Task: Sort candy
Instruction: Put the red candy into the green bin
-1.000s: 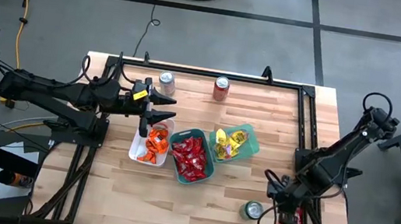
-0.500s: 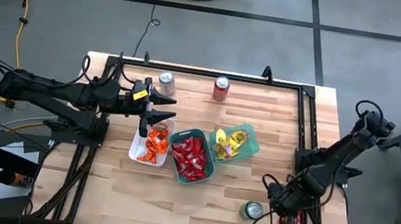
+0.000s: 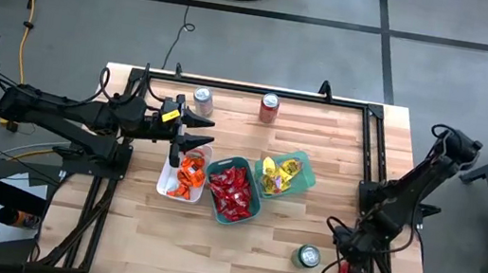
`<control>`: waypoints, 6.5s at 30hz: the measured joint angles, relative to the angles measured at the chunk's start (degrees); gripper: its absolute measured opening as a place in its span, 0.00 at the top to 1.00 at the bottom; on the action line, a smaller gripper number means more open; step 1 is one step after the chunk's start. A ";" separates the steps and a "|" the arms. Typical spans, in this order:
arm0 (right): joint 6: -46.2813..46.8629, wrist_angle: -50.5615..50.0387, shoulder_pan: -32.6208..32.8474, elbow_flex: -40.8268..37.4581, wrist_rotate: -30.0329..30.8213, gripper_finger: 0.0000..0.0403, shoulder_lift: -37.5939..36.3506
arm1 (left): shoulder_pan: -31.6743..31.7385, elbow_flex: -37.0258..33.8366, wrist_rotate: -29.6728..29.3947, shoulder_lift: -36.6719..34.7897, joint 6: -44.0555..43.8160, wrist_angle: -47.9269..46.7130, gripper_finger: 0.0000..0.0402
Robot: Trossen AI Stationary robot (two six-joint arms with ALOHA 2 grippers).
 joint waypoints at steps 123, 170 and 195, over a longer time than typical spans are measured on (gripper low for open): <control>-52.68 18.46 -39.29 30.45 12.28 0.38 22.41 | 1.18 0.00 -3.09 0.09 1.50 1.41 0.53; 21.28 6.91 10.21 10.05 9.98 0.39 23.32 | 1.22 0.00 -4.51 0.09 2.44 1.24 0.53; -19.96 -0.42 -7.78 19.00 63.46 1.00 -15.90 | 0.35 -0.02 -4.18 -0.02 2.39 4.49 0.53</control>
